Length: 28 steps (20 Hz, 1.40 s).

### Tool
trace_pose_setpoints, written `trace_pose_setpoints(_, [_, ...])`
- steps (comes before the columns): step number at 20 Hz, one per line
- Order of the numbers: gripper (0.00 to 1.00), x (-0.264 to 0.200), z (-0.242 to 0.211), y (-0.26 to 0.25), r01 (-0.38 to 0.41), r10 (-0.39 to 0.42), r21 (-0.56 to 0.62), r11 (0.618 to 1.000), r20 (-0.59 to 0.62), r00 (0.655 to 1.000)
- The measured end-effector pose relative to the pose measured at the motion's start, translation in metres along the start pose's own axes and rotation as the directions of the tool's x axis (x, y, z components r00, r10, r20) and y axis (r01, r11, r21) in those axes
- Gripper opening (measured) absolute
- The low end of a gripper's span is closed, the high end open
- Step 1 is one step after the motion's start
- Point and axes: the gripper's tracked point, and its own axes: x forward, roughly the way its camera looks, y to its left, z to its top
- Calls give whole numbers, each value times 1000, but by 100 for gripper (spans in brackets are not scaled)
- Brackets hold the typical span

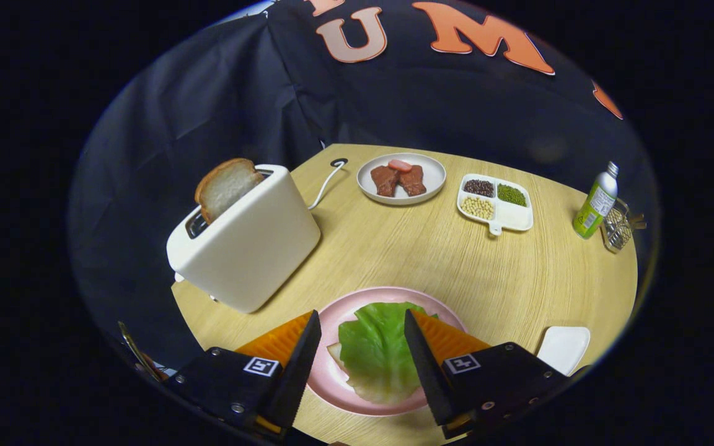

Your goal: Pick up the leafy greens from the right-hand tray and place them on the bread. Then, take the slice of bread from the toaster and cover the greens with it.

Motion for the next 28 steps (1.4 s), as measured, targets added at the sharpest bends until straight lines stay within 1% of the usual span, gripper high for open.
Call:
trace_pose_setpoints(1, [85, -4, 9, 7, -15, 15, 1, 1000, 13, 1000])
trace_pose_setpoints(3, [88, -10, 27, 20, -47, 47, 7, 999, 36, 998])
trace_pose_setpoints(7, [92, -15, 58, 40, -91, 90, 23, 996, 52, 995])
trace_pose_setpoints(15, [92, -2, 104, 99, -167, 167, -21, 986, 31, 985])
trace_pose_setpoints(18, [92, 9, 115, 117, -190, 190, 5, 982, 11, 982])
trace_pose_setpoints(25, [92, 40, 135, 143, -190, 191, 30, 981, -41, 981])
trace_pose_setpoints(28, [92, 52, 134, 154, -197, 204, 80, 977, -89, 975])
